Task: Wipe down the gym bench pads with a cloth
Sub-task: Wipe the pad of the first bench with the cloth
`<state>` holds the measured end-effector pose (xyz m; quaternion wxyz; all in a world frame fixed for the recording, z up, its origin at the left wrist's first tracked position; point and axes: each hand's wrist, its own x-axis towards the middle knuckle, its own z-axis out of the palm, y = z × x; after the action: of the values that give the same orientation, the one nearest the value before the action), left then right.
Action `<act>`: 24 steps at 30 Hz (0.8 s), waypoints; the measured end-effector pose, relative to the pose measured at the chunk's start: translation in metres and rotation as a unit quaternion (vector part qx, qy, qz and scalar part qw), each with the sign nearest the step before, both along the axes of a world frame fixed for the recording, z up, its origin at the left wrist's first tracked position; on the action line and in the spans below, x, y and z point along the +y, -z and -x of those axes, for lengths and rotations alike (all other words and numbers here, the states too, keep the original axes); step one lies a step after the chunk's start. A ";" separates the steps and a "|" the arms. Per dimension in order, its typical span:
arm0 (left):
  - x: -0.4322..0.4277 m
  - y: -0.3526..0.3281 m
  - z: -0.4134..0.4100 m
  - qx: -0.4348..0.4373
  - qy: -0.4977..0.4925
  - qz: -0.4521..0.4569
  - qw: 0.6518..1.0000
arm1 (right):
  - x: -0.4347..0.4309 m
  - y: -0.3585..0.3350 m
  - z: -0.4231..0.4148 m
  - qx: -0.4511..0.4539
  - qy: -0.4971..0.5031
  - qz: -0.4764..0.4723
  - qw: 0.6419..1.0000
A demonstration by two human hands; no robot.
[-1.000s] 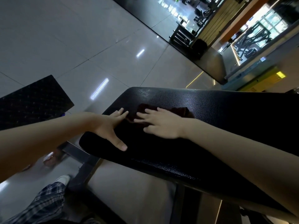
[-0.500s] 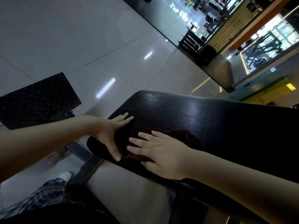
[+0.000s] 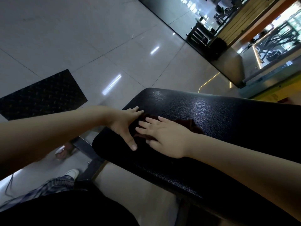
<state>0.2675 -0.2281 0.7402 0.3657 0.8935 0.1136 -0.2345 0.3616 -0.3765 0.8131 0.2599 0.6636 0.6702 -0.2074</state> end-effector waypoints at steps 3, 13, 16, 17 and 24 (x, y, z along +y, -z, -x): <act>0.003 0.004 -0.007 -0.001 -0.008 0.013 1.000 | 0.006 0.003 -0.007 -0.002 0.011 -0.002 1.000; 0.015 0.005 -0.042 -0.077 -0.061 0.075 0.992 | 0.040 0.015 -0.051 -0.041 0.055 -0.021 0.997; 0.018 0.006 -0.052 -0.060 -0.062 0.075 0.993 | 0.050 0.018 -0.067 -0.055 0.071 -0.027 0.996; 0.019 0.006 -0.055 -0.053 -0.062 0.070 0.994 | 0.054 0.020 -0.072 -0.059 0.078 -0.029 0.995; 0.021 0.005 -0.058 -0.025 -0.055 0.042 0.997 | 0.085 0.038 -0.124 -0.092 0.134 -0.035 0.986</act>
<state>0.3255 -0.2070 0.7352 0.4175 0.8755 0.1434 -0.1965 0.4861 -0.2912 0.7756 0.2670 0.7718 0.5557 -0.1554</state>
